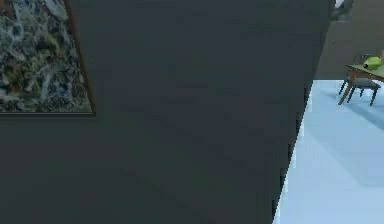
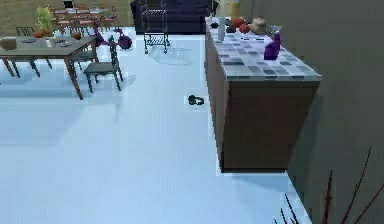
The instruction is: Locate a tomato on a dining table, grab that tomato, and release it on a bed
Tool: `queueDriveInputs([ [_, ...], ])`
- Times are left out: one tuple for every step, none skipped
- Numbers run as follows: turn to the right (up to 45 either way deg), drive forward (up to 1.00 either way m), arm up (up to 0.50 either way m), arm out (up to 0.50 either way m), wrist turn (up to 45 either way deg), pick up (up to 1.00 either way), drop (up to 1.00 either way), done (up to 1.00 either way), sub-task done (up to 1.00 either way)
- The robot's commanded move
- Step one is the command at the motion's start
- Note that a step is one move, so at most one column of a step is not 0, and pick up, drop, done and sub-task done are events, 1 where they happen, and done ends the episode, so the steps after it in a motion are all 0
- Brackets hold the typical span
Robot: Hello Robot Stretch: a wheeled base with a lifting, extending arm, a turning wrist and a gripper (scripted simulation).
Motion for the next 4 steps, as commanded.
queueDriveInputs([
  [-45.0,0.00,0.00,0.00,0.0,0.00,0.00,0.00,0.00],
  [0.0,0.10,0.00,0.00,0.0,0.00,0.00,0.00,0.00],
  [0.0,0.10,0.00,0.00,0.0,0.00,0.00,0.00,0.00],
  [45.0,0.00,0.00,0.00,0.0,0.00,0.00,0.00,0.00],
])
